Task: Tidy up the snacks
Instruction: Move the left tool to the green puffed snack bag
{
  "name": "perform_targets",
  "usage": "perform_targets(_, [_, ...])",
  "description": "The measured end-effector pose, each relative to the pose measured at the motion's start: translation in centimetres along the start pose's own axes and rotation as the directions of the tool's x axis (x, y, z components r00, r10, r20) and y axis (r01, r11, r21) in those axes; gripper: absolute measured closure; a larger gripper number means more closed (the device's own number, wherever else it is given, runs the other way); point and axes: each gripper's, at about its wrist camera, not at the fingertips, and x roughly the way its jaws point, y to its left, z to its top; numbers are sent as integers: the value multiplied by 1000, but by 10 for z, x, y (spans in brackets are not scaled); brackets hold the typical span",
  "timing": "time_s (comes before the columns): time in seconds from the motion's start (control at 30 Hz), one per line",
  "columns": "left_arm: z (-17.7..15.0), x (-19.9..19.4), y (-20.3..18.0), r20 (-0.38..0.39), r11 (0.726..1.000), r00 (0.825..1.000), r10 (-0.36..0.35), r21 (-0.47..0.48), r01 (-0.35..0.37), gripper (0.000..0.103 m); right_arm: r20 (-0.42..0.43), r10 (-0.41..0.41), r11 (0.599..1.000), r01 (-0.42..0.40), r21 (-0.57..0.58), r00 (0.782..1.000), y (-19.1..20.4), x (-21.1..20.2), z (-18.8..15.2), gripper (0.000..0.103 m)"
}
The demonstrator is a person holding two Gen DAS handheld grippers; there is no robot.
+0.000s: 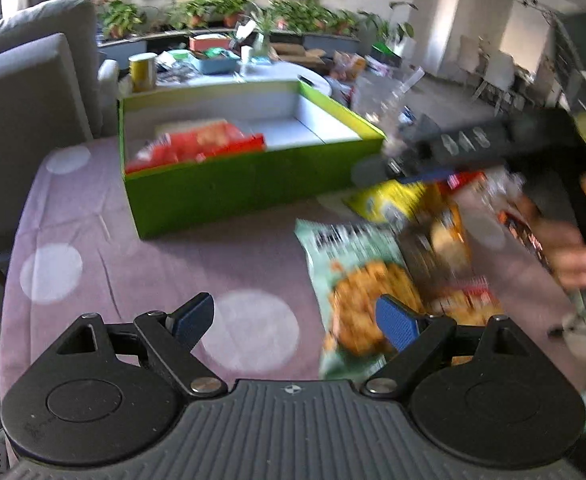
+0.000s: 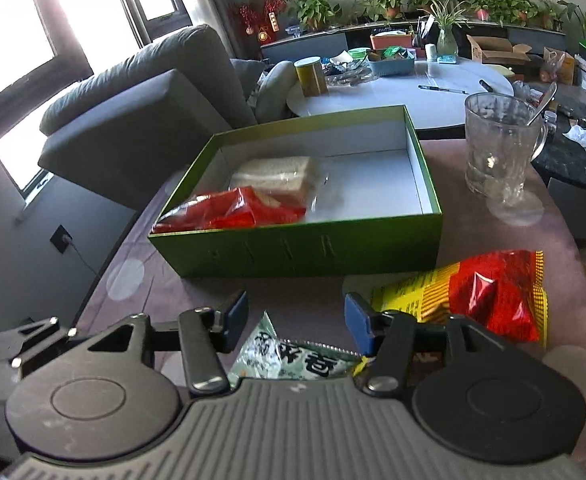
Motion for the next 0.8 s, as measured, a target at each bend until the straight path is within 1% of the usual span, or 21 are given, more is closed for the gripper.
perform_targets(0.2, [-16,6,-25,-63,992,998,-11,122,18,16,-23,1,1000,-2,-19,1000,3,10,-6,26])
perform_targets(0.27, [-20,10,-31,-83,989,996,-14,144,26,16,-36,-4,1000,3,-23,999,3,13,-9,26])
perform_targets(0.43, [-19,26,-32,-112,988,992,52,153,-35,16,-73,-17,1000,15,-22,997,2,23,-13,26])
perform_targets(0.5, [-18,29,-29,-117,989,991,65,140,-49,16,-85,-19,1000,18,-21,996,0,27,-14,26])
perform_targets(0.8, [-18,29,-21,-118,991,989,87,115,-74,16,-120,-25,1000,24,-8,993,-4,34,-18,26])
